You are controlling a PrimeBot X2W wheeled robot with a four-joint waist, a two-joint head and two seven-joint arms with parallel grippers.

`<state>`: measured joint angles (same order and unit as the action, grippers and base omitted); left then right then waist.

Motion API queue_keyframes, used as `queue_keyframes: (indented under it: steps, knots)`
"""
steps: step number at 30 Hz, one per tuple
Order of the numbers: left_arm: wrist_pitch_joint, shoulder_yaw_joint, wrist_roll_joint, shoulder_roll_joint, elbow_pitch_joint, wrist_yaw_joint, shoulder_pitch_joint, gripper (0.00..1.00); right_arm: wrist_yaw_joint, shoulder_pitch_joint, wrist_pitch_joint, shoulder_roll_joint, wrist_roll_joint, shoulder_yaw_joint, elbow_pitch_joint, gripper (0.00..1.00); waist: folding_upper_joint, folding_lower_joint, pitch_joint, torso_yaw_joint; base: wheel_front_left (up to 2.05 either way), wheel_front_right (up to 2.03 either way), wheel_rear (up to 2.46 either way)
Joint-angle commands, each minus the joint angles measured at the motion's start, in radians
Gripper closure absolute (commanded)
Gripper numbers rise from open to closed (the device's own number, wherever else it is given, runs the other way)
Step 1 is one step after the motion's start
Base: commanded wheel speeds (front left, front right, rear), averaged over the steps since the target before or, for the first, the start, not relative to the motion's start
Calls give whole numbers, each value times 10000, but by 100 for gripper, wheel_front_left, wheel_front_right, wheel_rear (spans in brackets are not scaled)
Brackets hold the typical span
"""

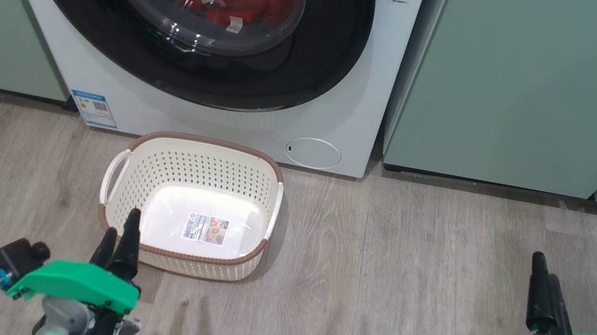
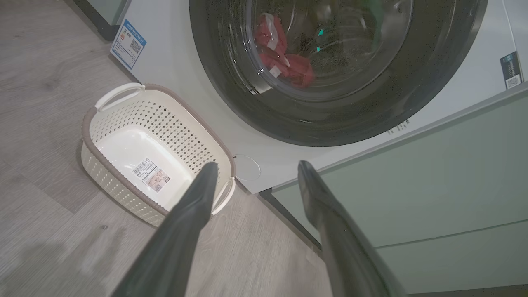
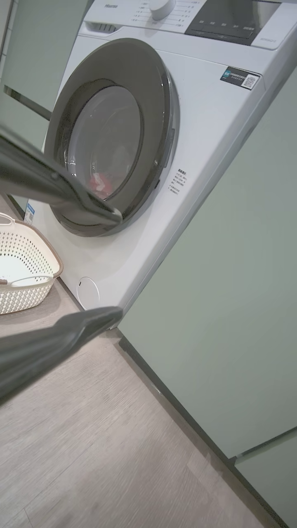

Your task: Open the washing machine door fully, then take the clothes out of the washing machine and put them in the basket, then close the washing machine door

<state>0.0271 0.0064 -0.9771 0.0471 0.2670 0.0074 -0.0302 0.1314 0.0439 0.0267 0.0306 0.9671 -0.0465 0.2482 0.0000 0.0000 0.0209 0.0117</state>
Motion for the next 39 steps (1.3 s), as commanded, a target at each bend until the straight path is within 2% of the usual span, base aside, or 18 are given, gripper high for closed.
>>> queue_keyframes:
  steps: [1, 24, 39]
  knots:
    - [142, 11, 415, 167, -404, 125, -603, 0, -3, 556, 144, 88, -479, 141, -466, 0, 0, 0, 8, 12, 0, 0, 0]
    - [819, -1072, 3369, 778, -540, 1555, -885, 0, -4, 748, 822, 121, -3769, 585, -743, 0, 0, 0, 19, 106, 0, 0, 0]
    - [1231, -1628, 4985, 1088, -883, 2334, -992, 0, -5, 908, 1234, 141, -5613, 783, -686, 0, 0, 0, 32, 145, 0, 0, 0]
